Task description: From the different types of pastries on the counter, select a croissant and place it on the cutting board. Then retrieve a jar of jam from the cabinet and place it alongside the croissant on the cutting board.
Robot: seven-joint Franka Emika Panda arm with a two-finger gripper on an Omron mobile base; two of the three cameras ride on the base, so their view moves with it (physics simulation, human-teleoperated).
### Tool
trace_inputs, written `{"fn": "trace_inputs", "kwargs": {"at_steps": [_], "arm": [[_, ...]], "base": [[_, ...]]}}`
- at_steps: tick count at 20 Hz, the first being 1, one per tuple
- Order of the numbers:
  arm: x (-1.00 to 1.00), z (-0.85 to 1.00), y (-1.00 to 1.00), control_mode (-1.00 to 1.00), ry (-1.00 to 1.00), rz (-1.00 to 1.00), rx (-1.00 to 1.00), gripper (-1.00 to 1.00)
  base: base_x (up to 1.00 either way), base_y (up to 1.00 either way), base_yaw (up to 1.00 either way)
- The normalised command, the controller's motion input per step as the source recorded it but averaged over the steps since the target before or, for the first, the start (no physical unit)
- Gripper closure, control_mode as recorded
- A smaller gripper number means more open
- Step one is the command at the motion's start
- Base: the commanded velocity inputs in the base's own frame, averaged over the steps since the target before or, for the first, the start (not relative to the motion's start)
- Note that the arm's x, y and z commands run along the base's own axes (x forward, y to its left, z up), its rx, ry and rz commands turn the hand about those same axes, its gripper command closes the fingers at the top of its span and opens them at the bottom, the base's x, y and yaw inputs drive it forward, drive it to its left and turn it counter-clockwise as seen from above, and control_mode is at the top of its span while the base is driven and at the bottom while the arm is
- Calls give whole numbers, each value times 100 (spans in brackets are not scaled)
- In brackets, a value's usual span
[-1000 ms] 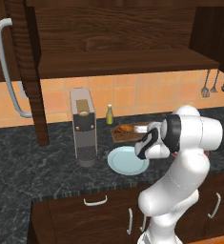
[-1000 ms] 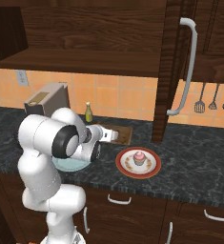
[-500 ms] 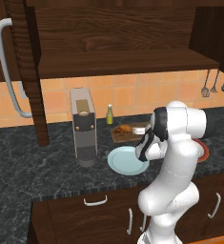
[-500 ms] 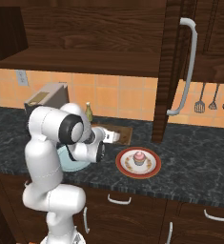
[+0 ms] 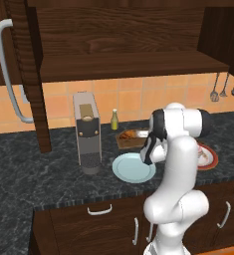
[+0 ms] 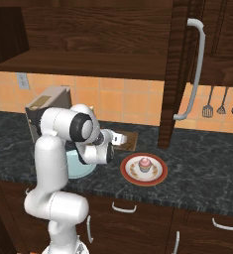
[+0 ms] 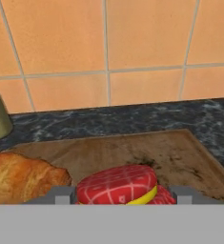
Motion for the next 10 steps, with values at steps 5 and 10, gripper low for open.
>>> {"fn": "trace_inputs", "kwargs": {"at_steps": [5, 10], "arm": [[7, -42, 0, -100, -3, 0, 0, 100], [0, -31, 0, -100, -6, 0, 0, -100]], "base": [[0, 0, 0], [0, 0, 0]]}}
